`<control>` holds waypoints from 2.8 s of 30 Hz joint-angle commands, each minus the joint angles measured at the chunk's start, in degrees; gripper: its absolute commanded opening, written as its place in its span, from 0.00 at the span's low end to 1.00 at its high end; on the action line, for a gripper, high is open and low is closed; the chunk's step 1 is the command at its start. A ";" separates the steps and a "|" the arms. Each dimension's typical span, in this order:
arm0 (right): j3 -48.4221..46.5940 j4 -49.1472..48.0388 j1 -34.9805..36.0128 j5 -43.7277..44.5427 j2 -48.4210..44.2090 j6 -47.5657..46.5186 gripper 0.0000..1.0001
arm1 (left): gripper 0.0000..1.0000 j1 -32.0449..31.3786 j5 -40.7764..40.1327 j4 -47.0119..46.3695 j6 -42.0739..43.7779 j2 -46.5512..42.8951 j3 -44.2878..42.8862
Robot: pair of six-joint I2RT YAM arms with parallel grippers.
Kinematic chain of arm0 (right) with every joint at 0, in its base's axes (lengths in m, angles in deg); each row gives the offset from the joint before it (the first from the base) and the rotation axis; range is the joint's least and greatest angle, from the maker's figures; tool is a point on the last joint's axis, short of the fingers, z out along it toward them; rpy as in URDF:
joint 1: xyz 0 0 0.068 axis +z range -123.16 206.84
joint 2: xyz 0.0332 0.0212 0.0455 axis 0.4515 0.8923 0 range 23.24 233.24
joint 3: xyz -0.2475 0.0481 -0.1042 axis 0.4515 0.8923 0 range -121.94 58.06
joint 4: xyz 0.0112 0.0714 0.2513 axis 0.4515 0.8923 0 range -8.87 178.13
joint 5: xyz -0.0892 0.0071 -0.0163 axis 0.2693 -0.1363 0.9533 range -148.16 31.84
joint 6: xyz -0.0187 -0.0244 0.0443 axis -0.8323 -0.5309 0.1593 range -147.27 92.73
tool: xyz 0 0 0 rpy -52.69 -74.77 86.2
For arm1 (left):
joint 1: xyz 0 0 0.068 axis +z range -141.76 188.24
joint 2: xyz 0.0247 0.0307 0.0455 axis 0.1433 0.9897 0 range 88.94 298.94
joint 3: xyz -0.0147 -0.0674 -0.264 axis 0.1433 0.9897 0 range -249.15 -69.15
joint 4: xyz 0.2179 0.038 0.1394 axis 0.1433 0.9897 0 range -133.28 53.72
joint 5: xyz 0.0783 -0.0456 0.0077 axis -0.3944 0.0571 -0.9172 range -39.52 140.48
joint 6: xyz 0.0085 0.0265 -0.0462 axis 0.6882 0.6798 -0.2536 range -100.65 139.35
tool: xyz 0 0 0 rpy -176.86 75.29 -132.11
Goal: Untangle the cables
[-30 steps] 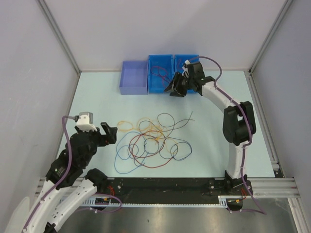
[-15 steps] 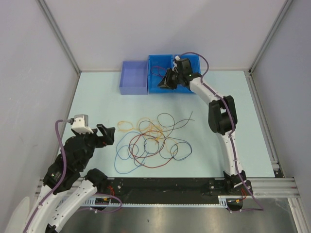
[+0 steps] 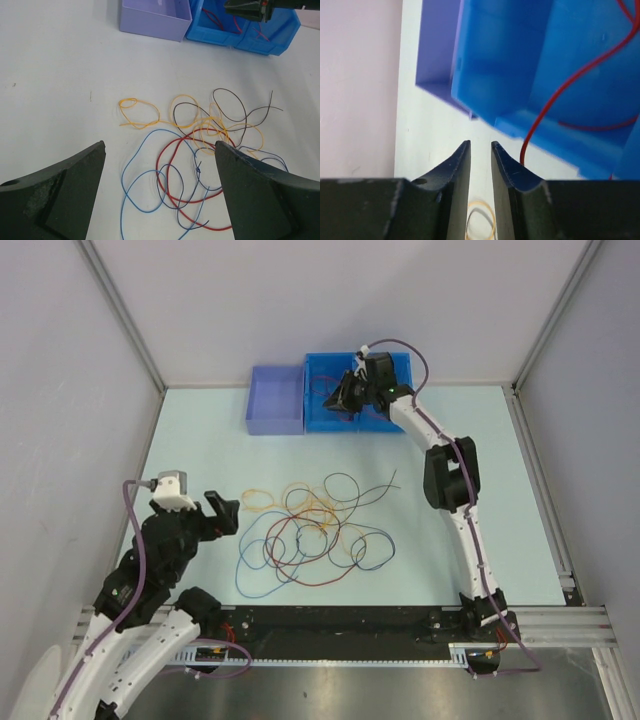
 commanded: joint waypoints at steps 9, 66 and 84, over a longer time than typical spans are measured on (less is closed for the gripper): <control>46.22 -7.16 3.24 7.61 -47.80 -5.28 0.55 | 0.92 -0.76 2.97 -8.81 -6.05 25.37 -2.72; 90.49 -15.69 9.14 11.95 -65.16 -0.89 0.52 | 0.00 4.59 1.65 -15.78 -16.25 56.59 5.19; 90.49 -15.16 5.01 9.23 -75.53 -0.54 0.51 | 0.00 -1.29 12.28 0.32 -3.15 45.95 -53.68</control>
